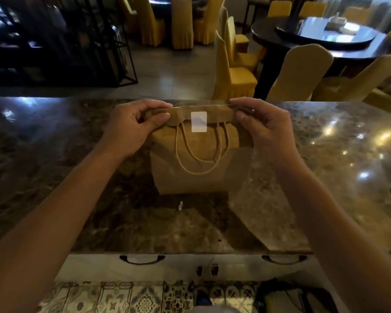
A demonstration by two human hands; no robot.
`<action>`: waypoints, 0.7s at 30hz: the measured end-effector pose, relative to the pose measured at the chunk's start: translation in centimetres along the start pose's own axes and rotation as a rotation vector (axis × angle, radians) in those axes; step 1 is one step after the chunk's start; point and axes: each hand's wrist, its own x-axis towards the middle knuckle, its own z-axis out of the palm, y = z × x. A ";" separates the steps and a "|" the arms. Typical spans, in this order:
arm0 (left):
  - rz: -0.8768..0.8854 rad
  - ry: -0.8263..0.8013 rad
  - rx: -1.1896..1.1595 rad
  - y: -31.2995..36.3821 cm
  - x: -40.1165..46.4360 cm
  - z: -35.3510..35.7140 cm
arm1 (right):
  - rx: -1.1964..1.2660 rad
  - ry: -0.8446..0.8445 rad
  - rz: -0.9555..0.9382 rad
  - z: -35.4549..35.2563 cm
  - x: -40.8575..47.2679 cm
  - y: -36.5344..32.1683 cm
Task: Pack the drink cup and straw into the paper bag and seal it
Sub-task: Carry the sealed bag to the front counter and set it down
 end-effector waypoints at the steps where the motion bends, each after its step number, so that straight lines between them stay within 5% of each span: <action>1: 0.013 -0.004 0.019 -0.4 1.5 0.4 | -0.024 -0.003 -0.002 -0.2 1.5 1.0; 21: -0.050 -0.090 0.123 -5.9 18.2 3.3 | -0.133 0.027 0.085 0.3 16.4 9.3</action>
